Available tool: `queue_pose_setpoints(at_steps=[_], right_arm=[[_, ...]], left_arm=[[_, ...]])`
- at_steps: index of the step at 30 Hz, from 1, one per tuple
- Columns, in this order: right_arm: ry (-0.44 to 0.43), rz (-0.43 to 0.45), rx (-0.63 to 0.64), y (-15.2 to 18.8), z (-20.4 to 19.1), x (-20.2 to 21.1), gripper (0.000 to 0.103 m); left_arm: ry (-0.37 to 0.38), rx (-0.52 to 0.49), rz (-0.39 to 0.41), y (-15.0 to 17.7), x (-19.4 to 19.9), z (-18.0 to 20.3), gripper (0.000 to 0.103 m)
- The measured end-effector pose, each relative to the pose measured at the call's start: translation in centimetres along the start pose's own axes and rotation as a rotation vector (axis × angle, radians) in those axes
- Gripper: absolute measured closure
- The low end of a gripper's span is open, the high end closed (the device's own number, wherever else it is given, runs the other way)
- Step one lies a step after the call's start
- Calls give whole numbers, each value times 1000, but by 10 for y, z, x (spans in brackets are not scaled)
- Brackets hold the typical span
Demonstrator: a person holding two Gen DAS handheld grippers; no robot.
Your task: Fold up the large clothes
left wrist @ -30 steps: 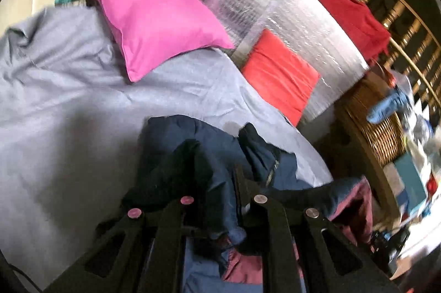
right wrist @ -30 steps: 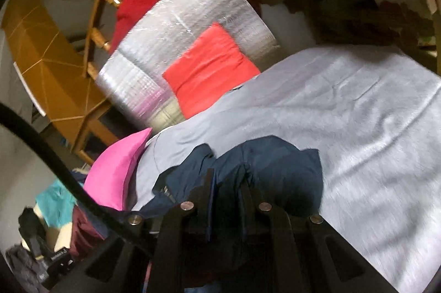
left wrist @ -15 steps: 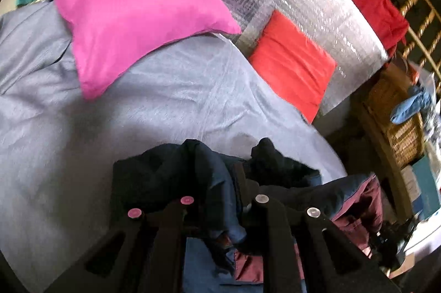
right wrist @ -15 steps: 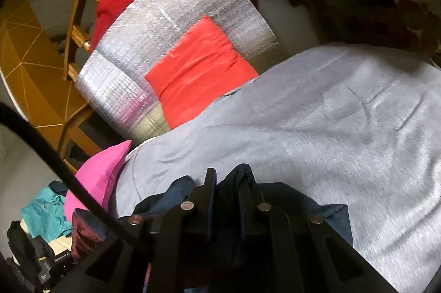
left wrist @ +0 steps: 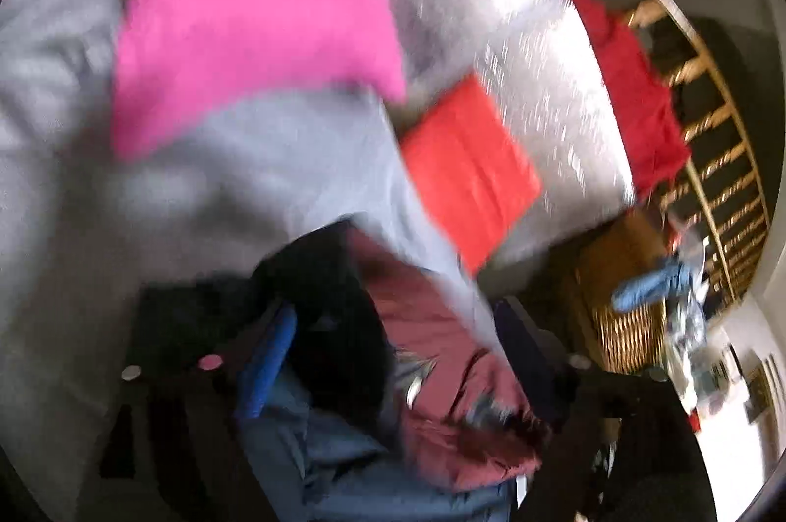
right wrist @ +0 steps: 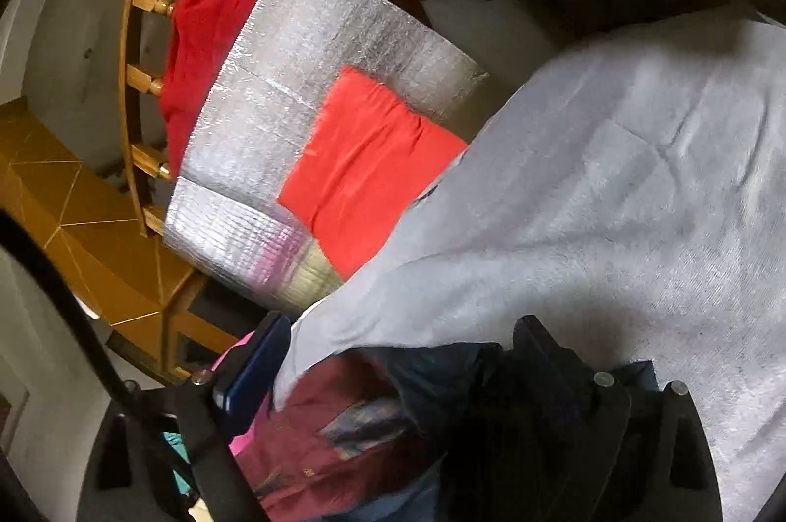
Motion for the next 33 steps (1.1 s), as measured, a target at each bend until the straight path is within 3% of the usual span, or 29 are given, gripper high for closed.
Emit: queue_pose_setpoints(at_steps=[3,6,14,21,25,28,33], right_arm=[[-6,14,-5,-6,-6,17,9],[1,21,10,-5,-11,39,9],[46,-45,-77,29,15,107,9],[84,-91,-121,63,40,162,9],[111,-120,-116,85,44,180,9],[168,-179,-81,108,50,182,9],[165,-280,-109,134,60,170,9]], left_arm=[[-2,5,87,-10,27,8,15],[-57,-2,100,-5,45,13,15],[-204,46,-34,62,82,1,15],[-360,-139,-92,125,112,13,15],[-453,-162,-158,155,123,0,15],[-486,-119,-211,166,129,-17,15],[-506,9,-199,157,134,-45,15]])
Point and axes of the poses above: each gripper's, at about its wrist camera, not at the fingertips, and x roughly against the way its jaws point, z to its right, y to its underside, the point moved 7 cm from there along -x, roughly the way its jaws point, and after that the axes turned 7 degrees about -x, right-handed, at the moved point
